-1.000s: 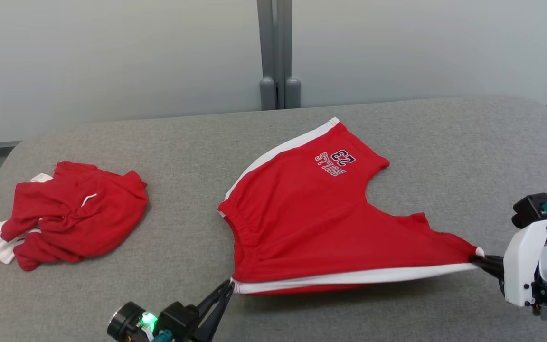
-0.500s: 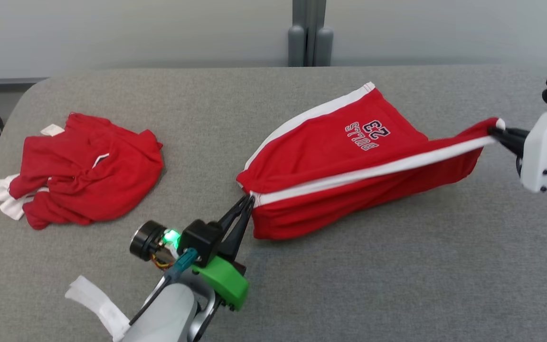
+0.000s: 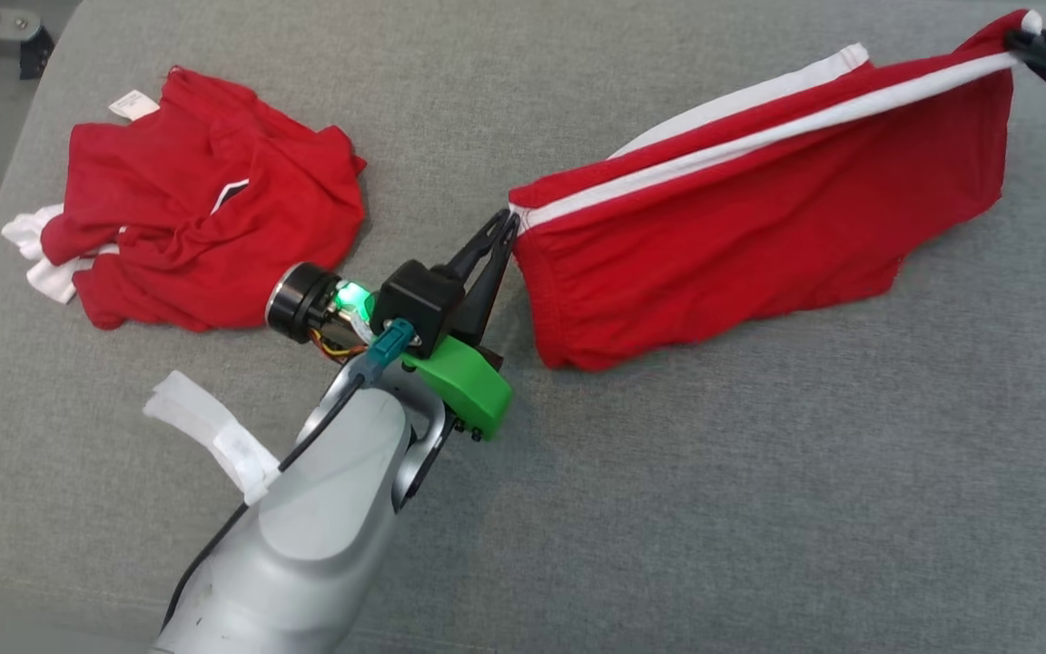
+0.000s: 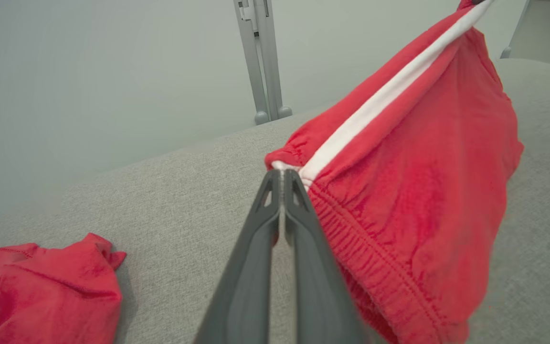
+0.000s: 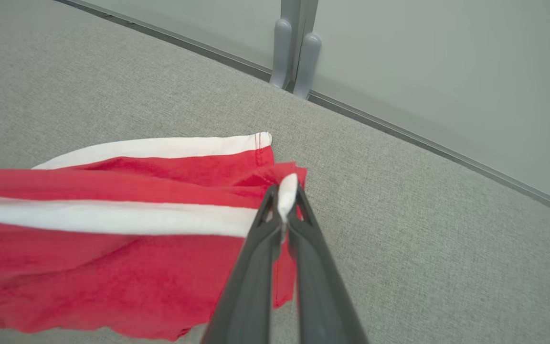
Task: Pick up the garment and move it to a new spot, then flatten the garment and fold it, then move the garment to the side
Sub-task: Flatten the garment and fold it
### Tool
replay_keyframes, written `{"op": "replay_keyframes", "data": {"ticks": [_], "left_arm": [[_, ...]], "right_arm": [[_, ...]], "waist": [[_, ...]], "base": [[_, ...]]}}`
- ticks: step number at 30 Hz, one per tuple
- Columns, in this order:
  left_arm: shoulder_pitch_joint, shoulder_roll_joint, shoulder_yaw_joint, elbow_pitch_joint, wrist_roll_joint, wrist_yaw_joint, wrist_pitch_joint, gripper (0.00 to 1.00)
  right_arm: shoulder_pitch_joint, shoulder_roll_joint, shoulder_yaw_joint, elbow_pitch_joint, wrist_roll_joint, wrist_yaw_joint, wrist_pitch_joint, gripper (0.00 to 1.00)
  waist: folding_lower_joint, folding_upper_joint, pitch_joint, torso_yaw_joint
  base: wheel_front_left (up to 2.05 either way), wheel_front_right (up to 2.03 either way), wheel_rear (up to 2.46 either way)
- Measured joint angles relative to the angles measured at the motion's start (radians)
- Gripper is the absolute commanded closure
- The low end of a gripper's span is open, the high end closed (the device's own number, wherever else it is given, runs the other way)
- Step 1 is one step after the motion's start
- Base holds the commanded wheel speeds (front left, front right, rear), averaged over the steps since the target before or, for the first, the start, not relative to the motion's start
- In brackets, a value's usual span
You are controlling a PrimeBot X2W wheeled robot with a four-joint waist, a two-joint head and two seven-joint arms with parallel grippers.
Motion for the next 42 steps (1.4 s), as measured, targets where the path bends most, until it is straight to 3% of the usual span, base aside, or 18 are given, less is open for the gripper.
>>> {"op": "replay_keyframes", "data": {"ticks": [11,12,13,18,21,27,34,37,42], "left_arm": [[-0.104,-0.002,-0.148,0.025,-0.130,0.063,0.000,1.00],[-0.109,-0.002,-0.154,0.031,-0.135,0.072,0.000,0.53],[-0.114,-0.003,-0.159,0.037,-0.143,0.088,0.000,0.00],[-0.132,-0.003,-0.169,0.049,-0.184,0.134,0.000,0.00],[-0.134,-0.003,-0.160,0.048,-0.188,0.154,0.000,0.00],[-0.098,-0.003,-0.084,0.036,-0.160,0.174,0.000,0.00],[0.022,0.014,0.092,-0.084,-0.124,0.175,-0.002,0.00],[0.090,0.018,0.148,-0.134,-0.107,0.166,-0.002,0.00],[0.197,0.020,0.207,-0.220,-0.067,0.129,-0.002,0.00]], "right_arm": [[-0.137,0.021,0.125,0.148,-0.018,0.000,-0.036,1.00],[-0.140,0.020,0.134,0.151,-0.024,0.000,-0.058,0.16],[-0.147,0.023,0.137,0.163,-0.027,0.000,-0.087,0.00],[-0.176,0.047,0.143,0.220,-0.043,0.000,-0.233,0.00],[-0.179,0.055,0.167,0.249,-0.040,0.000,-0.267,0.00],[-0.155,0.087,0.193,0.285,-0.027,0.000,-0.422,0.00],[-0.079,0.167,0.185,0.339,-0.039,0.000,-0.712,0.00],[-0.020,0.227,0.169,0.348,-0.019,0.000,-0.772,0.00],[0.075,0.262,0.127,0.314,-0.015,0.000,-0.804,0.00]], "waist": [[0.0000,0.0000,0.134,0.079],[0.0001,0.0000,0.140,0.081],[0.0001,0.0000,0.146,0.083],[0.0000,0.0000,0.161,0.084],[0.0001,0.0000,0.157,0.077],[0.0001,0.0000,0.112,0.058],[0.0001,0.0000,0.035,0.012],[0.0001,0.0000,-0.004,-0.013],[0.0001,0.0000,-0.073,-0.055]], "base": [[0.00,0.00,0.00],[0.00,0.00,0.00],[0.00,0.00,0.00],[0.00,0.00,0.00],[0.00,0.00,0.00],[0.00,0.00,0.00],[0.00,0.00,0.00],[0.00,0.00,0.00],[0.00,0.00,0.00]]}}
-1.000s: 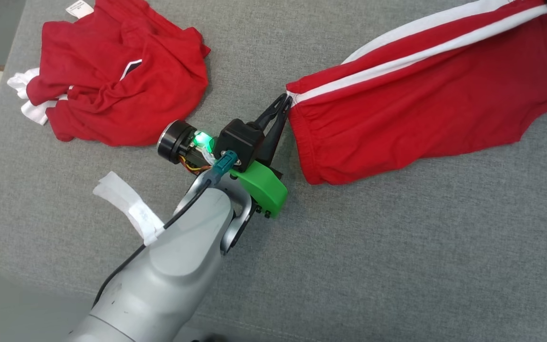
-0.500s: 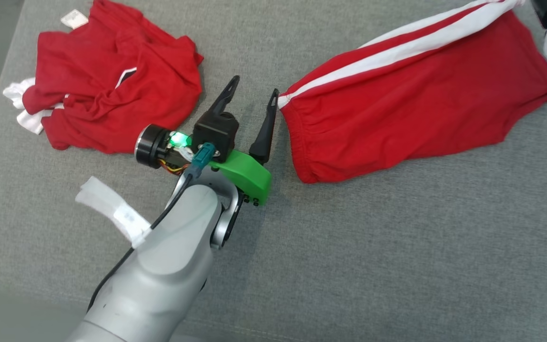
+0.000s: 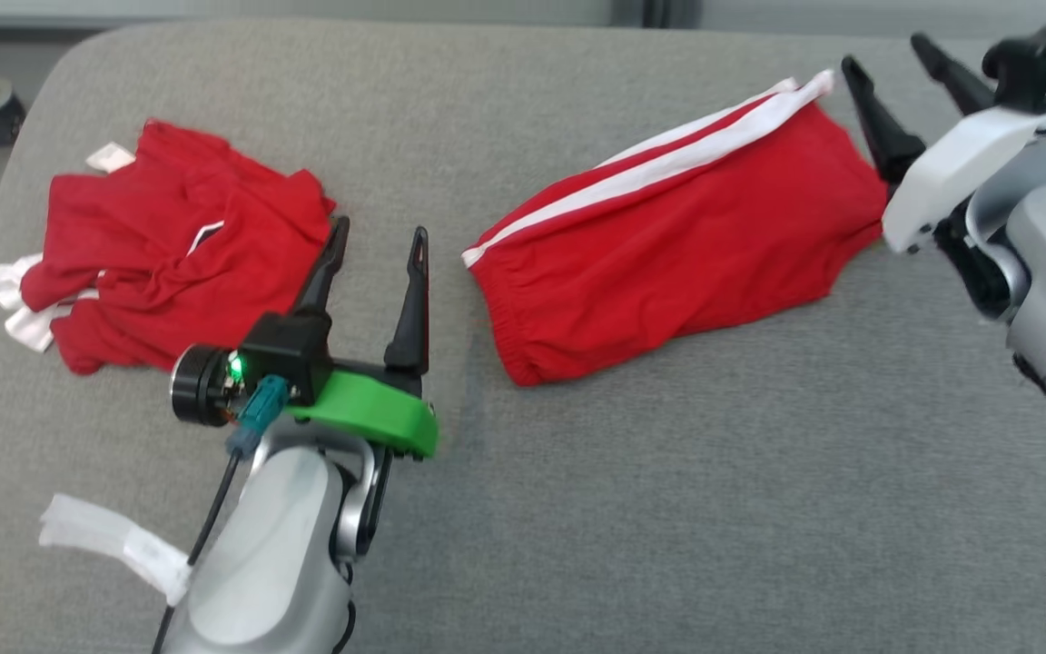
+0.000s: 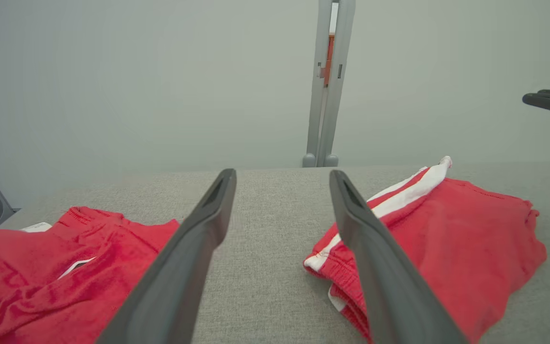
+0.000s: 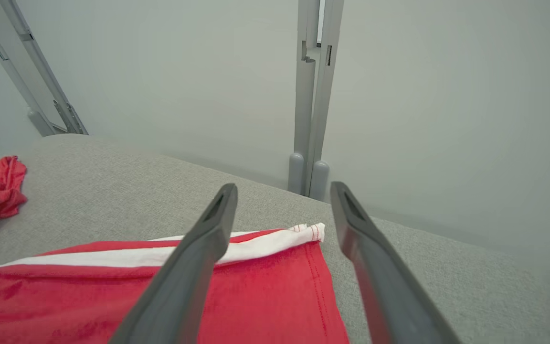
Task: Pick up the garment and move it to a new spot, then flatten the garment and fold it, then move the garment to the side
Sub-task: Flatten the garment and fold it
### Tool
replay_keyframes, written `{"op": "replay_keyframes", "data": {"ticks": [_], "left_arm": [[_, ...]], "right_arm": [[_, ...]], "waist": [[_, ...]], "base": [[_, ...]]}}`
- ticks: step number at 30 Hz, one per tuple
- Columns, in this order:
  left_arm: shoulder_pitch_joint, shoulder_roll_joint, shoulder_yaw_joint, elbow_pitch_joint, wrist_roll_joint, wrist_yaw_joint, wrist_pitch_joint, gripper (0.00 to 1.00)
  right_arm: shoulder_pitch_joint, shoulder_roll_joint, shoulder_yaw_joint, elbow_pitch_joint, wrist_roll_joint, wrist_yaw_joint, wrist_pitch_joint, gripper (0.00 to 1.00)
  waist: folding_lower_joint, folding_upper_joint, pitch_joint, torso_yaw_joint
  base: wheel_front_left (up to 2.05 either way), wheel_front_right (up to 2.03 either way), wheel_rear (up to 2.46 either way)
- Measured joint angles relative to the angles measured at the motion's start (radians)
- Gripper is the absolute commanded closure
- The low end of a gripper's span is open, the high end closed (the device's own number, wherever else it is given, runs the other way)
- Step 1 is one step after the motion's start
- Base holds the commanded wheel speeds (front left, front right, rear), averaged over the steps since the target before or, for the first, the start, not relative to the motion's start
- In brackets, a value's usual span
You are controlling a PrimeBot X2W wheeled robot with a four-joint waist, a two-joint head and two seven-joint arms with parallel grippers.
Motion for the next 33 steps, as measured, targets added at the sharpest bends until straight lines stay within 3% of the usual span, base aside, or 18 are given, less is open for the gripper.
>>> {"op": "replay_keyframes", "data": {"ticks": [2,3,9,15,23,33], "left_arm": [[0.042,-0.003,0.028,-0.028,0.008,-0.012,0.000,0.00],[0.079,-0.004,0.050,-0.040,0.017,-0.020,0.000,0.00],[0.186,-0.015,0.090,-0.061,0.063,-0.038,0.000,0.00],[0.287,-0.019,0.142,-0.091,0.081,-0.047,0.000,0.00],[0.406,-0.022,0.169,-0.151,0.124,-0.052,0.000,0.00],[0.450,-0.023,0.170,-0.166,0.138,-0.058,0.000,0.00]], "right_arm": [[0.045,0.000,-0.051,-0.048,-0.031,0.000,-0.003,0.00],[0.093,0.003,-0.132,-0.096,-0.056,0.000,-0.005,0.00],[0.353,0.020,-0.394,-0.244,-0.231,-0.001,-0.005,0.00],[0.617,0.126,-0.634,-0.399,-0.401,-0.001,-0.005,0.00],[0.852,0.280,-0.811,-0.532,-0.539,-0.001,-0.005,0.00],[0.905,0.318,-0.854,-0.558,-0.590,-0.001,-0.005,0.00]], "waist": [[0.0000,0.0000,-0.027,-0.020],[0.0000,0.0000,-0.051,-0.038],[0.0000,0.0000,-0.125,-0.084],[0.0000,0.0000,-0.196,-0.119],[-0.0001,0.0000,-0.257,-0.157],[-0.0001,0.0000,-0.268,-0.161]], "base": [[0.00,0.00,0.00],[0.00,0.00,0.00],[0.00,0.00,0.00],[0.00,0.00,0.00],[0.00,0.00,0.00],[0.00,0.00,0.00]]}}
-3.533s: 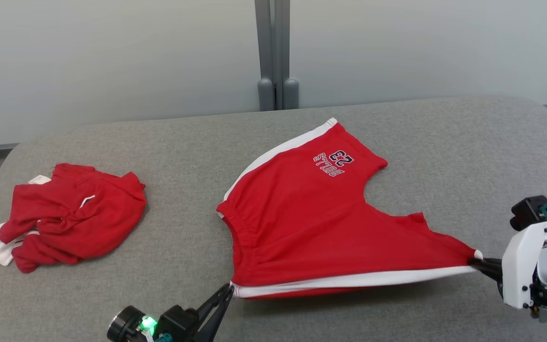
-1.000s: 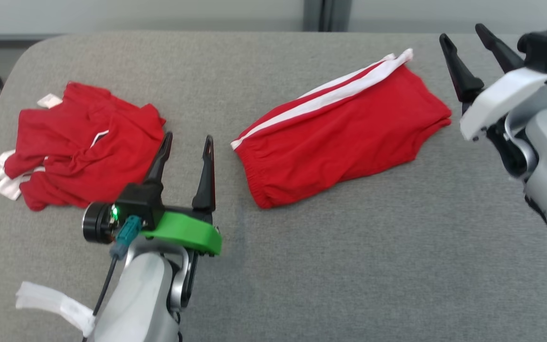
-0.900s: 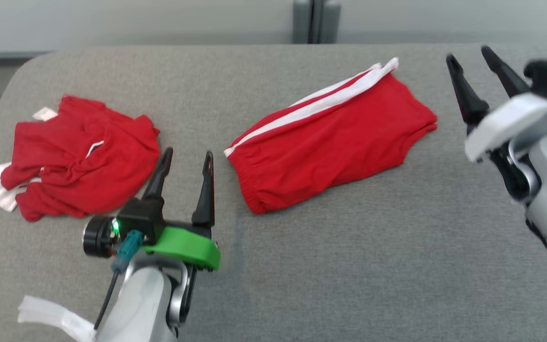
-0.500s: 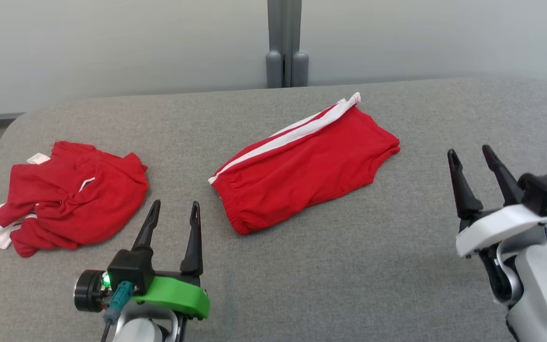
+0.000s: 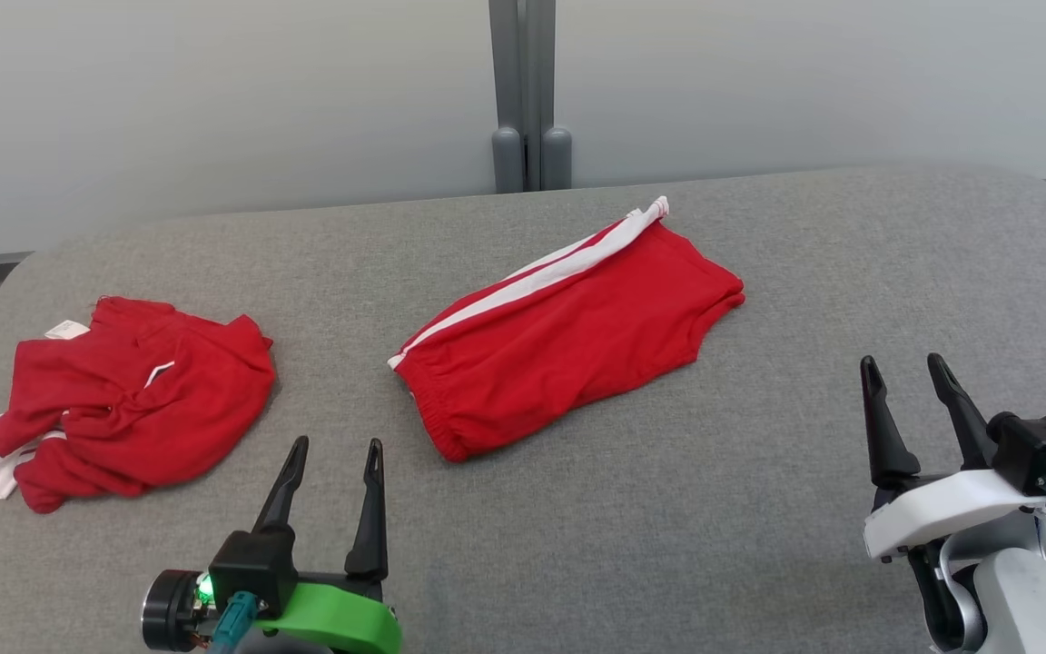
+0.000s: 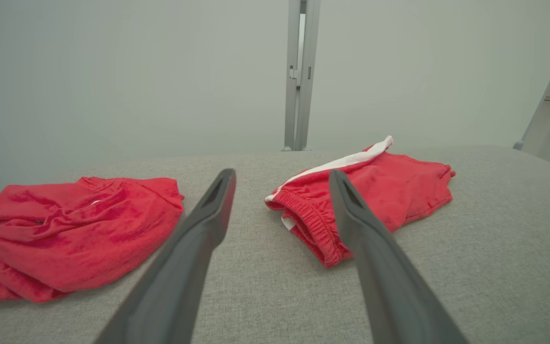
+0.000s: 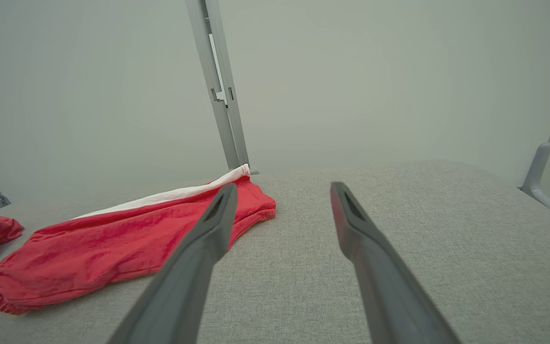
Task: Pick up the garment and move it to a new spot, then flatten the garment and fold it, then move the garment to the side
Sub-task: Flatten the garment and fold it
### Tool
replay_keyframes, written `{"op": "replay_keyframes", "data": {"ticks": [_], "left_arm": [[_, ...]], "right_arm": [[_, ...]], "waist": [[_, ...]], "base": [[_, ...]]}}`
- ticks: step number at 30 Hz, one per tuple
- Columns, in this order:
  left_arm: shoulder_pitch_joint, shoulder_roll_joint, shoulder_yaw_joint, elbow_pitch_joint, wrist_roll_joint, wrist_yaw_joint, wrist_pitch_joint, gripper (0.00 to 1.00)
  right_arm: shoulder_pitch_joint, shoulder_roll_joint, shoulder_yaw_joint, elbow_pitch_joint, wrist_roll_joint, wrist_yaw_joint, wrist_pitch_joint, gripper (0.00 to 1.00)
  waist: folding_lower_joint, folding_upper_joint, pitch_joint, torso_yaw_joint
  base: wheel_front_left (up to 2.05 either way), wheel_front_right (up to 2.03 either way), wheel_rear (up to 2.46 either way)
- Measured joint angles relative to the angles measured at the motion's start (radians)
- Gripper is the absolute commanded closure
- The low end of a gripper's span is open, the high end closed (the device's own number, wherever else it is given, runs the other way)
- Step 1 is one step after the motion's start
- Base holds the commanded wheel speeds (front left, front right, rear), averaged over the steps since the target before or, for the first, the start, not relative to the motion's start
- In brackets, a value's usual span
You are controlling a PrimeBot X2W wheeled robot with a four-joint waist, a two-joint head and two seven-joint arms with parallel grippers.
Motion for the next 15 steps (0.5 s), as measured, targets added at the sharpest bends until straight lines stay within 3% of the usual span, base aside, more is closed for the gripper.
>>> {"op": "replay_keyframes", "data": {"ticks": [7,15], "left_arm": [[-0.004,0.000,-0.038,0.005,-0.008,0.007,0.000,0.00],[-0.078,-0.001,-0.079,0.003,-0.059,0.036,0.000,0.00]], "right_arm": [[0.003,0.003,0.010,0.063,0.045,0.000,0.037,0.00],[-0.139,0.003,-0.022,0.152,0.289,0.000,0.184,0.00]], "waist": [[0.0000,0.0000,0.014,0.028],[0.0000,0.0000,0.100,0.075]], "base": [[0.00,0.00,0.00],[0.00,0.00,0.00]]}}
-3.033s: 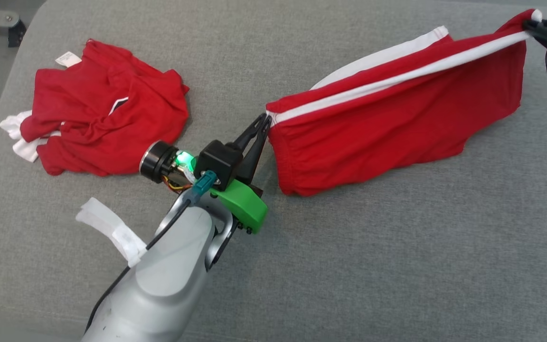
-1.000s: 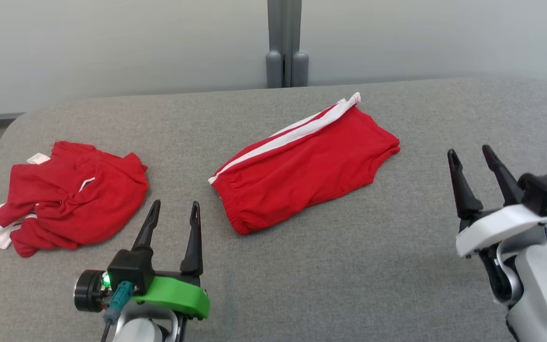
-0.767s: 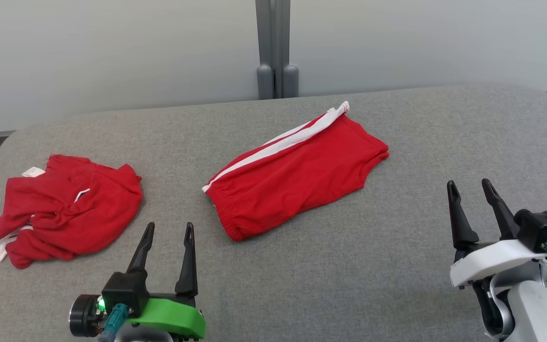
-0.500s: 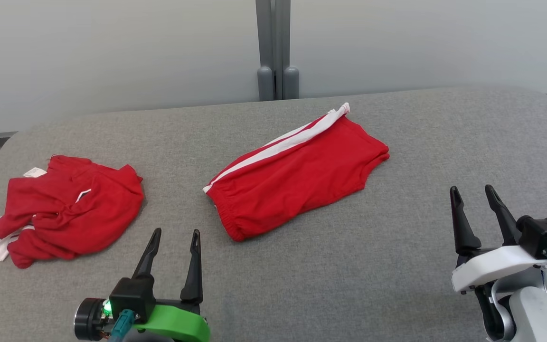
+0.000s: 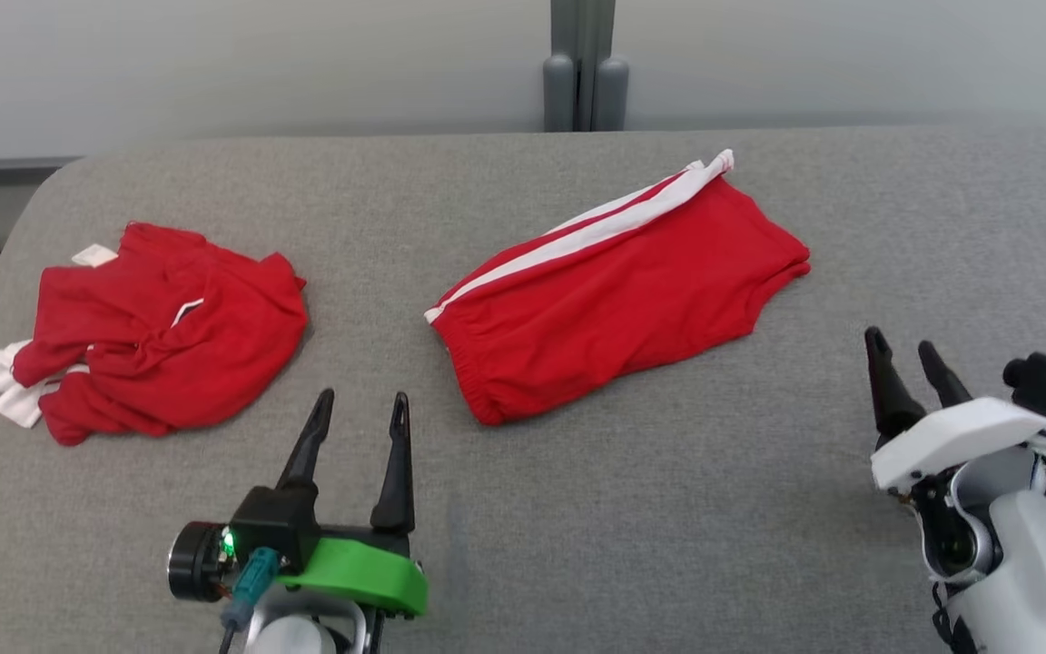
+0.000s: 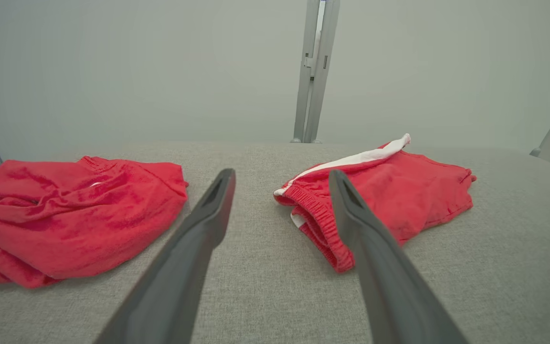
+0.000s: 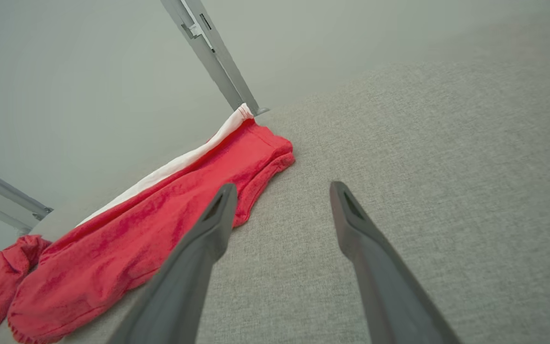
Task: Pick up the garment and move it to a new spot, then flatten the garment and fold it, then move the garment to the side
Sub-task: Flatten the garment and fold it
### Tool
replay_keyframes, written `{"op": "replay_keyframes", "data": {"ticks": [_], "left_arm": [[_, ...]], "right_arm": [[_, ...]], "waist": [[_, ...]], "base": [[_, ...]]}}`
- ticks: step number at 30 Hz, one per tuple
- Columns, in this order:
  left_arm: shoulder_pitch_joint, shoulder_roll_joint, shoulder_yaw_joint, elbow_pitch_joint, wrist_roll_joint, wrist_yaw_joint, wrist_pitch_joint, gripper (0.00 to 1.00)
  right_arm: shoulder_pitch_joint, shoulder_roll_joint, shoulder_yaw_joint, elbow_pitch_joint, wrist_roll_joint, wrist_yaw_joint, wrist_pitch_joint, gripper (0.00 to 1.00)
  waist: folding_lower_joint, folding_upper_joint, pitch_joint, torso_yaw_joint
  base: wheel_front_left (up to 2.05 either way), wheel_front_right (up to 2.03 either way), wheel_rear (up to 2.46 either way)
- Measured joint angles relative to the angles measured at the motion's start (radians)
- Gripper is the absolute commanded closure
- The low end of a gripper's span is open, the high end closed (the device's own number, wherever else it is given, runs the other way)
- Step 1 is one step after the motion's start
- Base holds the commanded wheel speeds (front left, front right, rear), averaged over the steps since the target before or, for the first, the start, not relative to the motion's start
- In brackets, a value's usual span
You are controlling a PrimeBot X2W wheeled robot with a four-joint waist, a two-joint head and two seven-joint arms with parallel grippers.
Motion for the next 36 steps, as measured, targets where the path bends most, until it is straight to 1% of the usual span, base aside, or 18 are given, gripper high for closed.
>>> {"op": "replay_keyframes", "data": {"ticks": [4,7,11,12,13,16,18,22,25,30,36], "left_arm": [[-0.040,0.000,-0.021,-0.009,-0.017,0.015,0.000,0.00],[-0.055,0.000,-0.030,-0.018,-0.020,0.025,0.000,0.00],[-0.068,0.000,-0.045,-0.027,-0.039,0.038,0.000,0.00],[-0.073,0.000,-0.055,-0.029,-0.048,0.043,0.000,0.00],[-0.076,0.000,-0.061,-0.030,-0.054,0.046,0.000,0.00],[-0.081,0.001,-0.073,-0.035,-0.067,0.057,0.000,0.00],[-0.081,0.001,-0.083,-0.037,-0.072,0.061,0.000,0.00],[-0.081,0.001,-0.098,-0.038,-0.084,0.068,0.000,0.00],[-0.081,0.001,-0.102,-0.041,-0.118,0.077,0.000,0.00],[-0.088,0.001,-0.111,-0.044,-0.121,0.077,0.000,0.00],[-0.098,0.001,-0.111,-0.050,-0.128,0.077,0.000,0.00]], "right_arm": [[-0.082,0.007,-0.047,0.039,0.123,0.000,0.069,0.00],[-0.134,0.003,-0.086,0.081,0.191,0.000,0.117,0.00],[-0.189,0.000,-0.126,0.136,0.261,0.000,0.175,0.00],[-0.212,-0.012,-0.152,0.171,0.283,0.000,0.193,0.00],[-0.224,-0.015,-0.170,0.193,0.294,0.000,0.198,0.00],[-0.255,-0.037,-0.190,0.264,0.268,0.000,0.202,0.00],[-0.278,-0.040,-0.201,0.297,0.265,0.000,0.211,0.00],[-0.325,-0.051,-0.217,0.348,0.248,0.000,0.217,0.00],[-0.355,-0.060,-0.230,0.385,0.242,0.000,0.221,0.00],[-0.400,-0.077,-0.240,0.434,0.233,0.000,0.226,0.00],[-0.450,-0.085,-0.242,0.493,0.217,0.000,0.209,0.00]], "waist": [[0.0000,0.0000,0.050,0.041],[0.0000,0.0000,0.080,0.078],[0.0000,0.0000,0.113,0.128],[0.0000,0.0000,0.129,0.156],[0.0000,-0.0001,0.135,0.169],[0.0000,0.0000,0.153,0.206],[0.0000,-0.0001,0.162,0.228],[0.0000,0.0000,0.181,0.268],[0.0000,-0.0001,0.192,0.291],[0.0000,-0.0001,0.210,0.321],[0.0000,-0.0001,0.224,0.338]], "base": [[0.00,0.00,0.00],[0.00,0.00,0.00],[0.00,0.00,0.00],[0.00,0.00,0.00],[0.00,0.00,0.00],[0.00,0.00,0.00],[0.00,0.00,0.00],[0.00,0.00,0.00],[0.00,0.00,0.00],[0.00,0.00,0.00],[0.00,0.00,0.00]]}}
